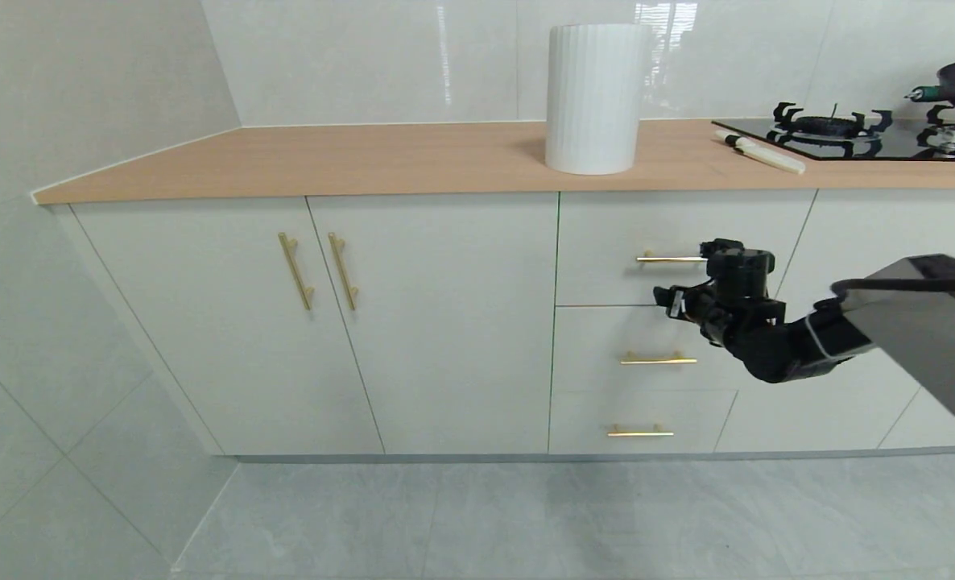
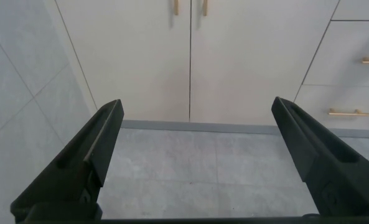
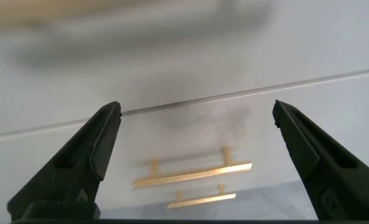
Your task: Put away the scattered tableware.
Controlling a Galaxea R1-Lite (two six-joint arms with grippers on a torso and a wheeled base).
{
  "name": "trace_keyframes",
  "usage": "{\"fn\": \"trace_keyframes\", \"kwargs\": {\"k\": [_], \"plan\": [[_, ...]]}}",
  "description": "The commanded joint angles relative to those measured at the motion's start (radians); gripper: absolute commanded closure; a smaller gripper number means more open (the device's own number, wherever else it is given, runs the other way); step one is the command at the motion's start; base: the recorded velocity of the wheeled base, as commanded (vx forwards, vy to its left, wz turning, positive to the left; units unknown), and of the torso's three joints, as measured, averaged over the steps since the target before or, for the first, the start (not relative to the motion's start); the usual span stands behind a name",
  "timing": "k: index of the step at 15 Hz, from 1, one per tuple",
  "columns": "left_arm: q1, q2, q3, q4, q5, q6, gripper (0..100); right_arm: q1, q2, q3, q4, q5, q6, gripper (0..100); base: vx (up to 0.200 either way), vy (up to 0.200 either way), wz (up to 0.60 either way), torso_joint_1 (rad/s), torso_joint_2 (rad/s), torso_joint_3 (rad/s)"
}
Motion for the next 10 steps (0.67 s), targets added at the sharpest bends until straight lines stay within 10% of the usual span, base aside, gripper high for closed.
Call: {"fn": "trace_keyframes", "kwargs": {"k": [1,10], "plan": [[0.0,0.0,0.0,0.0,0.001,-0.001,0,0.0,-0.419,0.337,-0.033,-0.01,-0.005,0,0.0,0.0,0.0,0.0,0.0,0.0],[0.0,0.0,0.0,0.0,0.001,-0.001,0,-0.02,-1.459,1.105,-0.032,-0.17,-0.356,0,0.0,0.0,0.0,0.0,0.0,0.0]]}}
